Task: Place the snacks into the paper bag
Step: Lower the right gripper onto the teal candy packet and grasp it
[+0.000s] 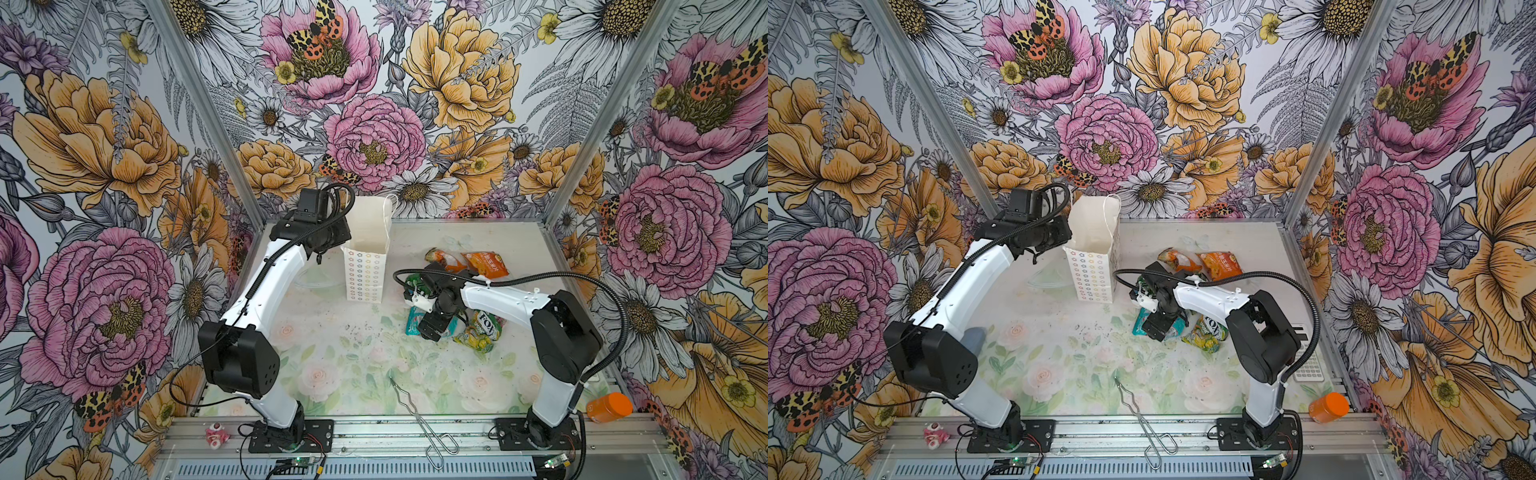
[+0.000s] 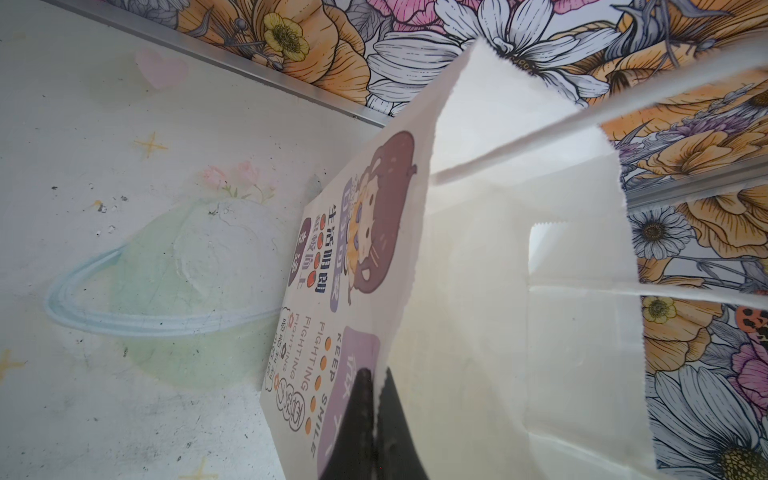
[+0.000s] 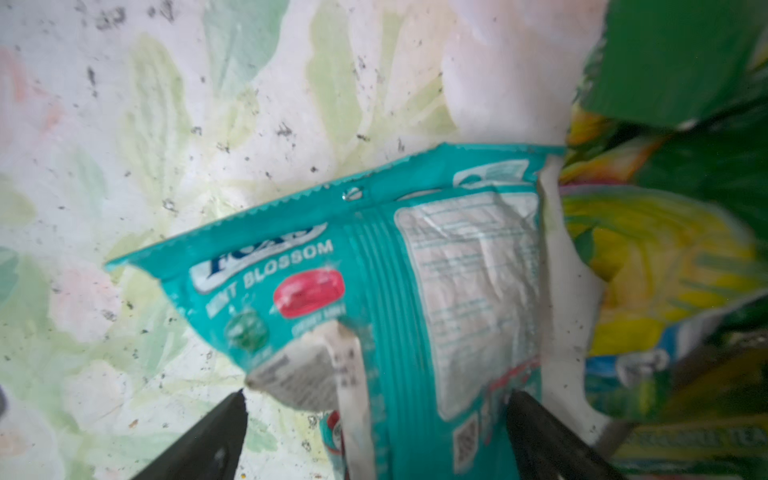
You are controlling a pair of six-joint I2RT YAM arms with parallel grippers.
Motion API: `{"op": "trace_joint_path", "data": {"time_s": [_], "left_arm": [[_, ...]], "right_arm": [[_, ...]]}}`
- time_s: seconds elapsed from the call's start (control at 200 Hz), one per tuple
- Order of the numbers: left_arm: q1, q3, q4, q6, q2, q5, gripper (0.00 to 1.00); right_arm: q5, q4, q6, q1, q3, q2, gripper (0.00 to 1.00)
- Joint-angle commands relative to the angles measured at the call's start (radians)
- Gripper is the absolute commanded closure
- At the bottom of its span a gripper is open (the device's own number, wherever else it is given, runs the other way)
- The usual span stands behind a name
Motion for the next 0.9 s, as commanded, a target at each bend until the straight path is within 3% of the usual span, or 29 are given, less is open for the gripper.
{"op": "trace_joint_path", "data": {"time_s": [0.0, 0.28, 0.44, 0.66, 0.896], "left_arm": [[-0.006, -0.011, 0.041, -0.021, -0.025, 0.022, 1.00], [-0.002, -0.024, 0.047, -0.021, -0.023, 0.025, 1.00], [0.001, -0.028, 0.049, -0.022, -0.030, 0.024, 1.00], [0.009, -0.061, 0.068, -0.048, -0.045, 0.015, 1.00], [0.011, -0.094, 0.106, -0.074, -0.056, 0.033, 1.00]], "right_arm": [[0.007, -0.010, -0.008, 0.014, 0.023, 0.052, 0.01], [0.086, -0.010, 0.018, 0.030, 0.051, 0.139, 0.02], [0.100, -0.009, 0.041, 0.030, 0.054, 0.129, 0.08], [0.120, -0.009, 0.049, 0.030, 0.039, 0.098, 0.29], [0.061, -0.009, 0.060, 0.028, 0.038, 0.059, 0.48]]}}
